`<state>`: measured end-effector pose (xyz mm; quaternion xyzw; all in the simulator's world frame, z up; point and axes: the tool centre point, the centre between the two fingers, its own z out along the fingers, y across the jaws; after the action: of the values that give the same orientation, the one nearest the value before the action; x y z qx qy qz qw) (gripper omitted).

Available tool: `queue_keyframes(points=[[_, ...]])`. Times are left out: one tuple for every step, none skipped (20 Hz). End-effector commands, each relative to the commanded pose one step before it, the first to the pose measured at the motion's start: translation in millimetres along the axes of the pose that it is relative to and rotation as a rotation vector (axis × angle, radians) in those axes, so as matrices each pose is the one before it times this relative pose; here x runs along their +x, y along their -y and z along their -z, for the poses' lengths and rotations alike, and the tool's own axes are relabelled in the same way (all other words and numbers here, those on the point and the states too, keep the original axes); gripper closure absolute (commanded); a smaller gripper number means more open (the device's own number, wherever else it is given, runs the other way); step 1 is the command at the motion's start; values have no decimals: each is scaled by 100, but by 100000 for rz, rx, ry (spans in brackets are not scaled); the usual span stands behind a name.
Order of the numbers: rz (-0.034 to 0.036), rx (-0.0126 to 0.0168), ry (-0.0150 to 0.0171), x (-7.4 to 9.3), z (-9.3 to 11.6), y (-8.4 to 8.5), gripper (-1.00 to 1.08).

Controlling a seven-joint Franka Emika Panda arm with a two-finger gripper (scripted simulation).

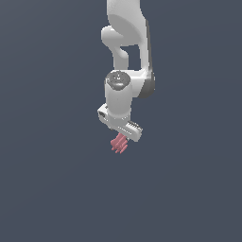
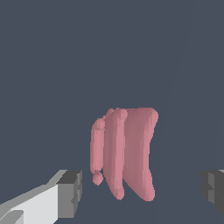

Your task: Pick up the object and move it to a goal position.

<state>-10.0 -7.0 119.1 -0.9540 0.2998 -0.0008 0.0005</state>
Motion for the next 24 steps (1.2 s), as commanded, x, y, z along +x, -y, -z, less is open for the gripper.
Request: queue_keyframes(points=[[-2417, -70, 55, -140, -290, 19, -92], [-591, -24, 23, -41, -78, 6, -92], [-462, -19, 18, -31, -61, 3, -92], [-331, -14, 13, -22, -43, 2, -92], [-195, -8, 7, -15, -26, 3, -92], [-69, -3, 3, -3, -9, -1, -92], [447, -6, 18, 10, 35, 1, -92], [0, 0, 0, -2, -39, 1, -92], [0, 0, 0, -6, -116, 3, -92], [0, 0, 0, -11, -194, 5, -92], [-69, -1, -3, 9, -270, -26, -92], [0, 0, 0, -21, -348, 9, -92], [-69, -2, -4, -2, -422, -24, -92], [-49, -2, -3, -15, -496, -13, -92], [-49, -2, -3, -21, -567, -12, -92], [-69, -3, -4, -14, -575, -21, -92], [-49, -2, -3, -13, -503, -11, -92], [-49, -1, -2, -4, -430, -10, -92], [0, 0, 0, -11, -359, 17, -92], [-49, 4, 0, 17, -285, -4, -92], [0, 0, 0, 11, -213, 23, -92], [0, 0, 0, 20, -138, 25, -92], [0, 0, 0, 22, -70, 21, -92], [0, 0, 0, 10, -19, 9, -92]])
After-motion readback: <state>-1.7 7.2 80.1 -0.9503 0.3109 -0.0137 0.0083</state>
